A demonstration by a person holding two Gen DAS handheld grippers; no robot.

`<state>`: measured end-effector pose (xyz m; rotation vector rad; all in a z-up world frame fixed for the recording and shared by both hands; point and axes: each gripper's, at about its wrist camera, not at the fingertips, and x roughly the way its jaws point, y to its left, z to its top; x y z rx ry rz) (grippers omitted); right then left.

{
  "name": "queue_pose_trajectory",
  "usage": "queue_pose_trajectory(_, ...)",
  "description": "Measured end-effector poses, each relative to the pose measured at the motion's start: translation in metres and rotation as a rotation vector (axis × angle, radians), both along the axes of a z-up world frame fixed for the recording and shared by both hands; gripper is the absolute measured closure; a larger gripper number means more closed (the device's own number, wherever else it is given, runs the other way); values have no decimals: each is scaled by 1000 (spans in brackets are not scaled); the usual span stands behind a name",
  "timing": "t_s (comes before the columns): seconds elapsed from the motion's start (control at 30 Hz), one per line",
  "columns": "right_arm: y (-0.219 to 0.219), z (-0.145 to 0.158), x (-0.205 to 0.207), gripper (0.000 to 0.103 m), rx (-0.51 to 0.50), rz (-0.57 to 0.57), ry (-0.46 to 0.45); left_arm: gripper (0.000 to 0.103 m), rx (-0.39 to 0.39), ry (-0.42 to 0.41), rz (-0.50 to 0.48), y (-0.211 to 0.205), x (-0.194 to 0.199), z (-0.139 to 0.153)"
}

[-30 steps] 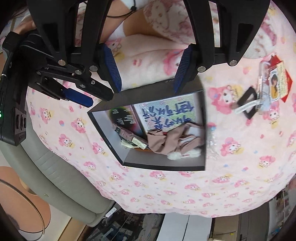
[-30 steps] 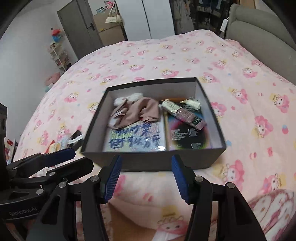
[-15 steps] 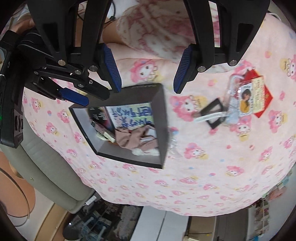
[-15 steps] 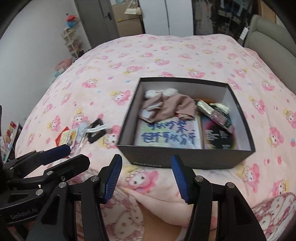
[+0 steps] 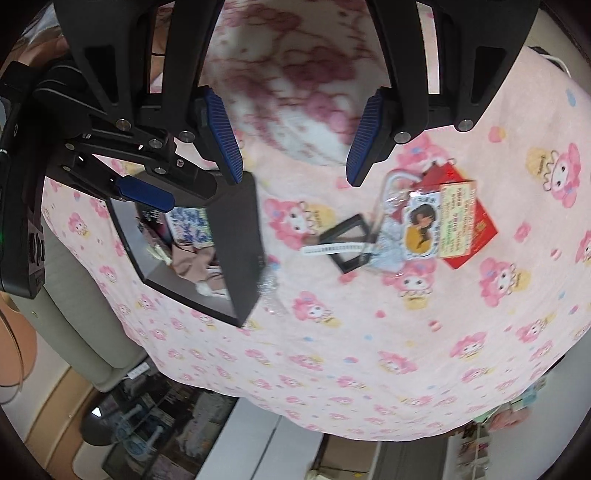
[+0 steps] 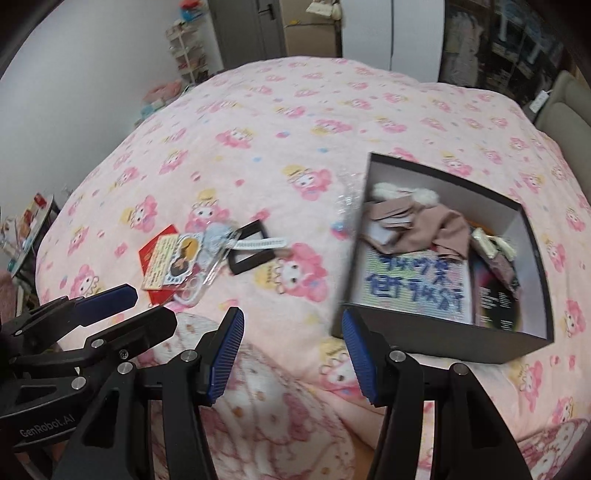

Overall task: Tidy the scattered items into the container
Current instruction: 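Withdraw the left gripper from the box toward the red envelope and card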

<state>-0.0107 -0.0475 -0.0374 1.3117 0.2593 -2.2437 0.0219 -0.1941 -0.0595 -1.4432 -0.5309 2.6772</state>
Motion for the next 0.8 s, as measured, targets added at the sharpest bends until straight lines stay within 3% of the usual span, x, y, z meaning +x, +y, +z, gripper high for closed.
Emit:
queue_pose_trajectory(0.23, -37, -20, -1, 51, 30, 48, -40, 43, 47, -31, 43, -32, 1, -25)
queue_pose_trajectory(0.5, -67, -57, -14, 51, 9, 121, -191, 39, 123, -46, 121, -69, 2, -49)
queue_pose_trajectory(0.8, -105, -79, -34, 51, 36, 167, -240, 39, 175, -120, 224, -115, -4, -91)
